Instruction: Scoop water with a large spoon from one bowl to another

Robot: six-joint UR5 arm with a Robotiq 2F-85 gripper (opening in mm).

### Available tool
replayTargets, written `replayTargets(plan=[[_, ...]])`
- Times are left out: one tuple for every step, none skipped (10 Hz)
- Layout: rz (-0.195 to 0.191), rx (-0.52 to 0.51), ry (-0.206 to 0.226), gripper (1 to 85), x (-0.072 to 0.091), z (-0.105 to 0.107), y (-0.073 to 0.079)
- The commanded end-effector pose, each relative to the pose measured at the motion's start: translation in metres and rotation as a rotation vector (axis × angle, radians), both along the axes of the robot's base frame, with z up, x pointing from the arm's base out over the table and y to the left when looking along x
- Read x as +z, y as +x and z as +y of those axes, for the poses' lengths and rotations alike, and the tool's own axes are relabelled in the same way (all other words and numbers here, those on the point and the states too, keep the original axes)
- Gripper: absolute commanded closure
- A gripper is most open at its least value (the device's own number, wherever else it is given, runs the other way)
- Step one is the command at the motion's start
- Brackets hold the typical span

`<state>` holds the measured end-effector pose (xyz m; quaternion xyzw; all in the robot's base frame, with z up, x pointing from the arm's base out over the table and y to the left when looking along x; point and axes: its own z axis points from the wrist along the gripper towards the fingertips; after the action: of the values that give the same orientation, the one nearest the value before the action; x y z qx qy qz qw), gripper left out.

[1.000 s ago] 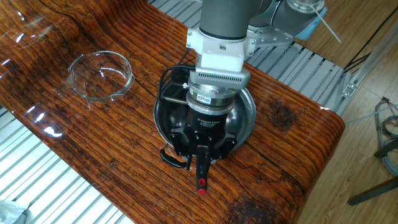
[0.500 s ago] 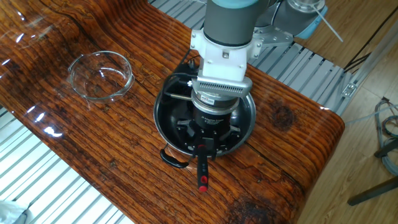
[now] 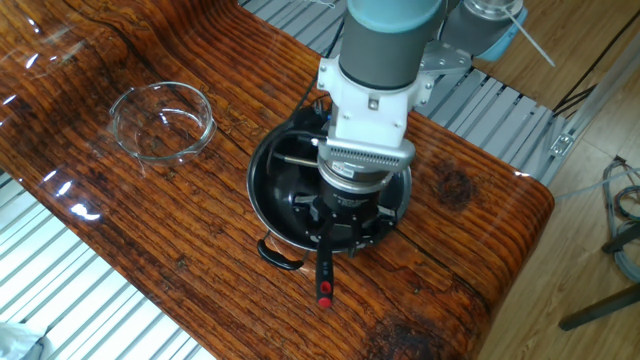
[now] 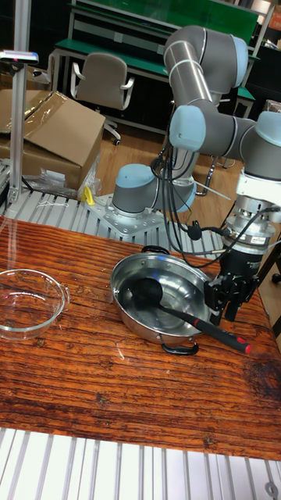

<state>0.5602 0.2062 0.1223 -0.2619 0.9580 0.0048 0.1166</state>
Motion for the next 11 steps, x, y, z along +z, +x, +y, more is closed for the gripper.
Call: replayTargets(plan=[[0.045, -0.004, -0.019, 42.3, -0.003, -0.002, -0.007], [0.046, 0.004, -0.028, 42.0, -0.003, -0.004, -0.006], [0.042, 0.004, -0.015, 41.7, -0.001, -0.001, -0.003], [0.044, 0.014, -0.016, 40.7, 0.0, -0.002, -0.002], [0.047, 0.023, -0.031, 40.7, -0.002, -0.005, -0.002], [0.033, 0.022, -0.031, 40.7, -0.002, -0.007, 0.002], [0.025, 0.022, -0.02, 40.7, -0.001, -0.006, 0.006], [0.031, 0.023, -0.023, 40.7, -0.001, -0.007, 0.004], [0.036, 0.022, -0.043, 40.7, -0.003, -0.012, 0.003], [0.036, 0.019, -0.042, 40.7, -0.003, -0.012, 0.003], [0.035, 0.01, -0.039, 41.3, -0.001, -0.011, 0.003]])
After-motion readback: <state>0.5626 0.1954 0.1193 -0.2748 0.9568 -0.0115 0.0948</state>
